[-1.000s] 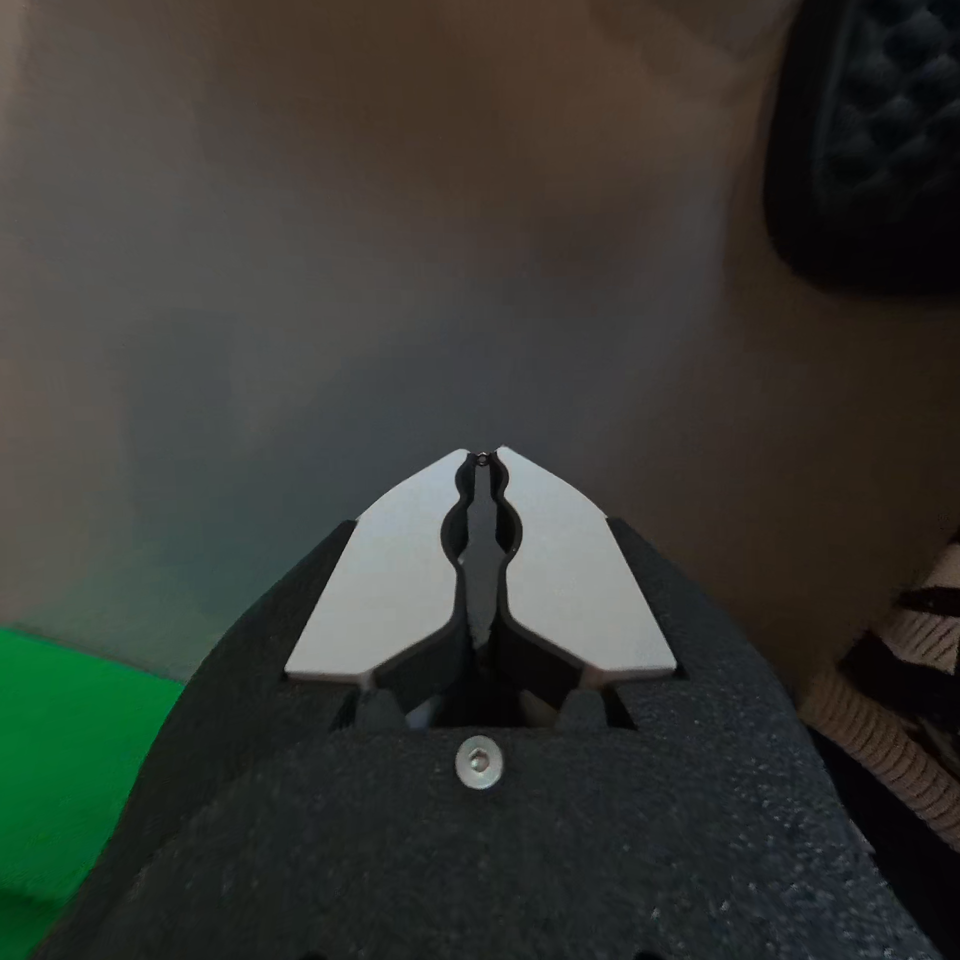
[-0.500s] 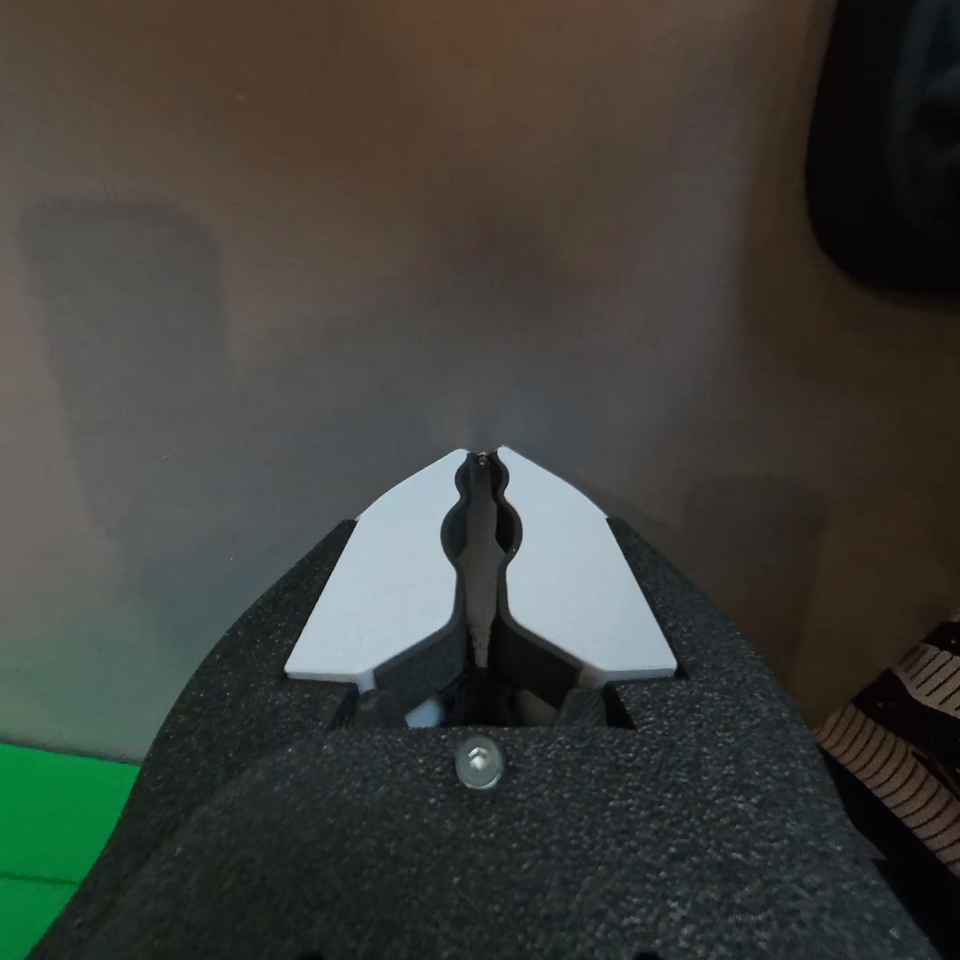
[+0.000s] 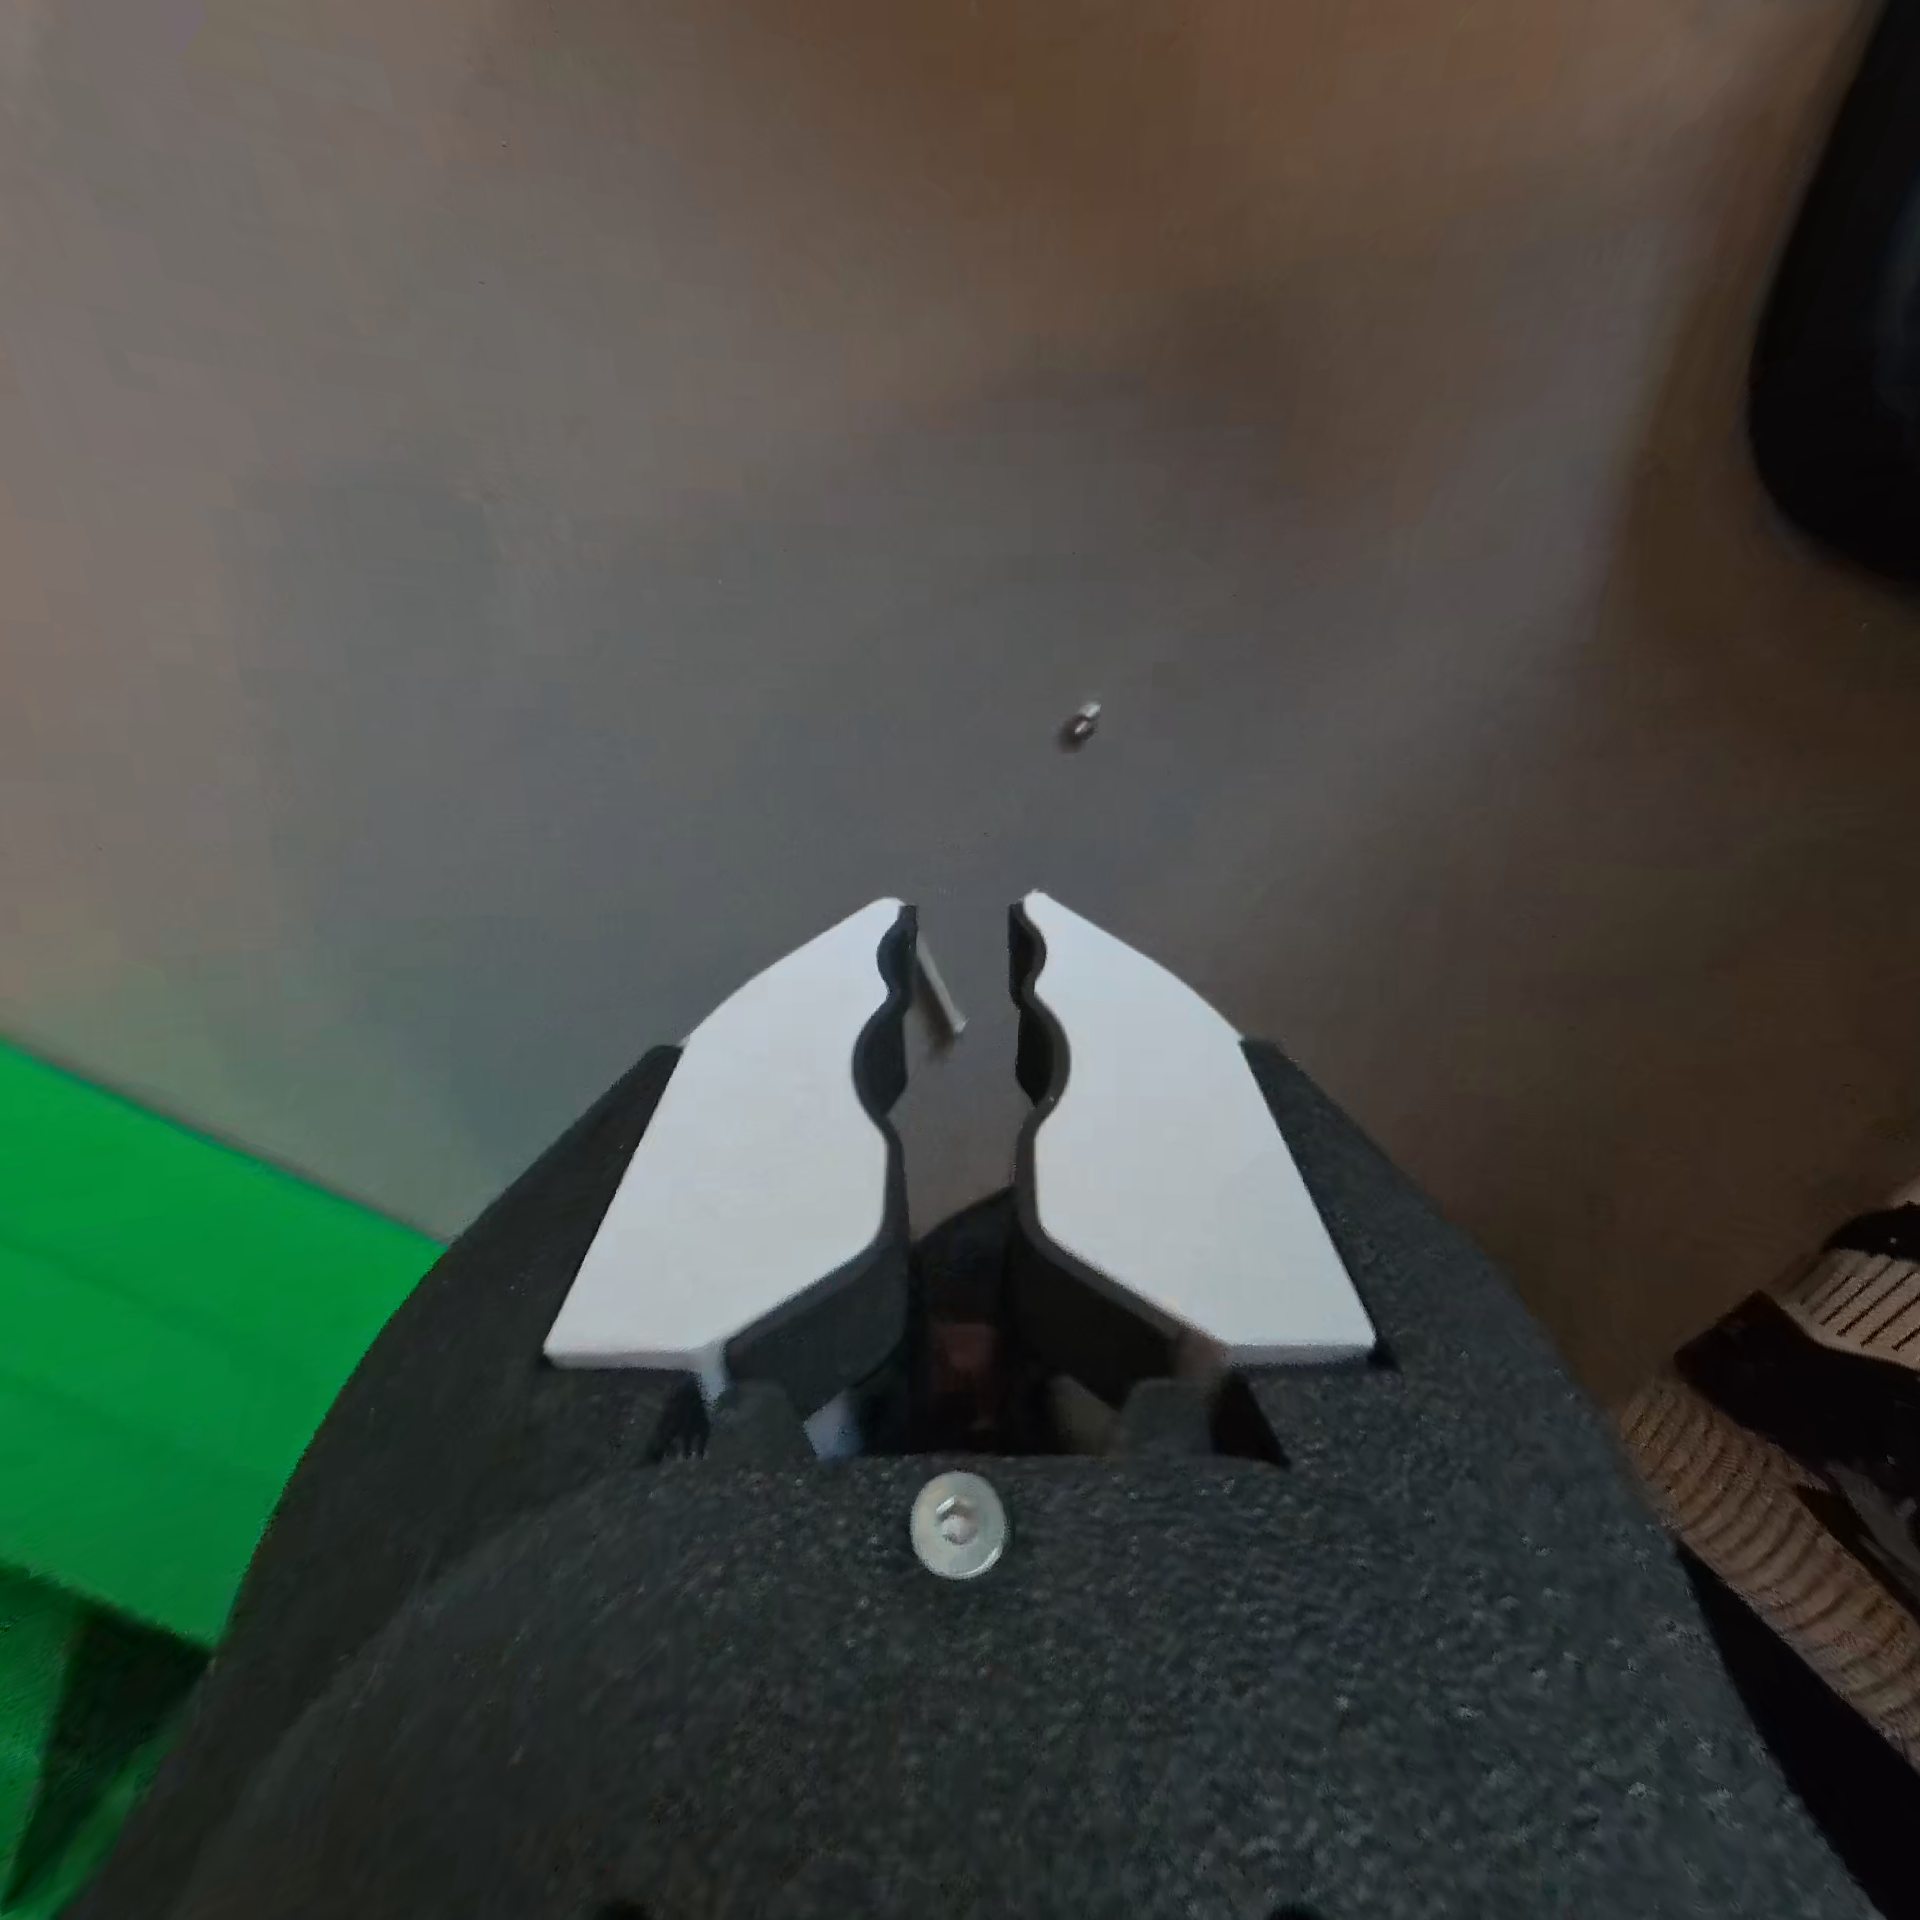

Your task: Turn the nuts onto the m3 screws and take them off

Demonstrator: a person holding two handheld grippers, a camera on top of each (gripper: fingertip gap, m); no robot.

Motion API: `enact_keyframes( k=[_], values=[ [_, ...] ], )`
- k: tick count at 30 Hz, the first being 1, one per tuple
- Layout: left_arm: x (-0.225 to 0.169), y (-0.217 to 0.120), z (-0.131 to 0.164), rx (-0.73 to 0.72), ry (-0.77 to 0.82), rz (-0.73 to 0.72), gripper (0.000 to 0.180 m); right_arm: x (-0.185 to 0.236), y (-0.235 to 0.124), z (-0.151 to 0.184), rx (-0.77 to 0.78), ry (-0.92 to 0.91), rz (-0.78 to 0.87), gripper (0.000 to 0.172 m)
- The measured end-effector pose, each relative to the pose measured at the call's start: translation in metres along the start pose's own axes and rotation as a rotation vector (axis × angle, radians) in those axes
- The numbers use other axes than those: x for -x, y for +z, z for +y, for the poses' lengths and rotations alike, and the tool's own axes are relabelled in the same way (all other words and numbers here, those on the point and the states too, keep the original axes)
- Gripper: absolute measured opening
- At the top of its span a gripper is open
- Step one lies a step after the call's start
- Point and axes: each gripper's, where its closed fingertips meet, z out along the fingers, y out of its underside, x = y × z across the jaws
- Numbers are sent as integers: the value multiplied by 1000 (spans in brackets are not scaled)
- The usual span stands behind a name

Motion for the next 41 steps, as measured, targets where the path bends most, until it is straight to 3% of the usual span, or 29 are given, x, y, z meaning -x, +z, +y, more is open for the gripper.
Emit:
enact_keyframes(
  k=[3,9,19,23,26,32,37,41],
  values=[
    [9,-3,20,-12,-89,18,13,0,0,0,-2,1,-1,37],
    [-2,24,43,51,-117,77,11,0,0,0,-1,0,1,37],
    [4,37,51,67,-148,78,4,-1,-1,0,-3,5,7,37],
    [7,33,43,-12,-151,91,1,2,1,1,2,-1,-1,37],
    [19,8,22,-146,-146,68,1,6,5,3,13,-4,-13,37],
    [34,-72,-37,-450,-31,21,0,30,18,8,41,-18,-103,37],
    [15,-166,-97,-843,208,-32,0,95,23,3,4,200,-514,37],
    [-13,-224,-124,-1073,380,-60,0,144,22,2,27,431,-854,43]
  ],
)
